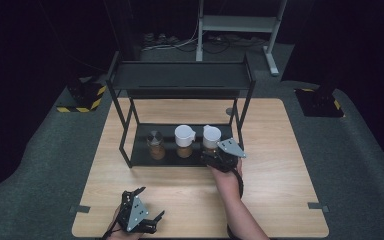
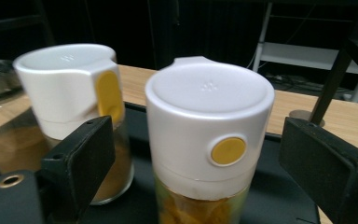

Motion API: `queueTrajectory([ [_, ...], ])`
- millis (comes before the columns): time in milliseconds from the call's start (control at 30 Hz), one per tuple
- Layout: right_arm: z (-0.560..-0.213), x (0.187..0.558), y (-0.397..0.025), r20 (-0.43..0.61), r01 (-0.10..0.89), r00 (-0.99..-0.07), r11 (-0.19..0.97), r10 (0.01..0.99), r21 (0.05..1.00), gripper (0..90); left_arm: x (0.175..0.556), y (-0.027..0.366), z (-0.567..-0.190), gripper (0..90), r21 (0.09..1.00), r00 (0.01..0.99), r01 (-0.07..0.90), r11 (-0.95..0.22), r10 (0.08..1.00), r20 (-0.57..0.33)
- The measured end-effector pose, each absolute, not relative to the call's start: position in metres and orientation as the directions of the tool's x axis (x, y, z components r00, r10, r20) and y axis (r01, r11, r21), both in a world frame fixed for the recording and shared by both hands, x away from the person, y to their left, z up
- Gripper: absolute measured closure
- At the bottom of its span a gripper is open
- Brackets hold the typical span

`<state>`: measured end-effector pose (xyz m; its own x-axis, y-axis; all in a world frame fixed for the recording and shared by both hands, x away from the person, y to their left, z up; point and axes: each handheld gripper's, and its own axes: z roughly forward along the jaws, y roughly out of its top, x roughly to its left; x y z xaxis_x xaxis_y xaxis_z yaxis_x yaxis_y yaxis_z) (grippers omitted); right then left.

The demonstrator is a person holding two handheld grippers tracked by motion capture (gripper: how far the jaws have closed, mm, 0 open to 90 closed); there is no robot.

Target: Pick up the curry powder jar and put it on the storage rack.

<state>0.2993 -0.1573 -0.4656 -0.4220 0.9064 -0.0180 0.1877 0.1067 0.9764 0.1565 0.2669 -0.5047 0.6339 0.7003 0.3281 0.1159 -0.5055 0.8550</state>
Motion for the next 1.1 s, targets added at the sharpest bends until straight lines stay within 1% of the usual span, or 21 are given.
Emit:
queueTrajectory([
  [100, -0.463, 0.295, -0.159, -0.018, 0.176, -0.432, 0.104, 0.902, 0.979, 7.5, 0.156, 0.267, -0.505, 1.3, 0.854, 0.634, 0.116, -0.507, 0.700, 0.329],
  [467, -0.453, 0.283, -0.167, -0.013, 0.146, -0.459, 0.090, 0.889, 0.985, 4.0, 0.157, 0.266, -0.504, 1.3, 0.852, 0.634, 0.117, -0.510, 0.699, 0.331],
  [633, -0.448, 0.278, -0.171, -0.013, 0.138, -0.469, 0.088, 0.883, 0.986, 0.0, 0.157, 0.266, -0.504, 1.3, 0.850, 0.634, 0.117, -0.514, 0.697, 0.335],
  [1100, -0.442, 0.264, -0.184, -0.031, 0.125, -0.479, 0.103, 0.877, 0.987, 0.0, 0.157, 0.266, -0.504, 1.3, 0.849, 0.636, 0.117, -0.515, 0.696, 0.335],
])
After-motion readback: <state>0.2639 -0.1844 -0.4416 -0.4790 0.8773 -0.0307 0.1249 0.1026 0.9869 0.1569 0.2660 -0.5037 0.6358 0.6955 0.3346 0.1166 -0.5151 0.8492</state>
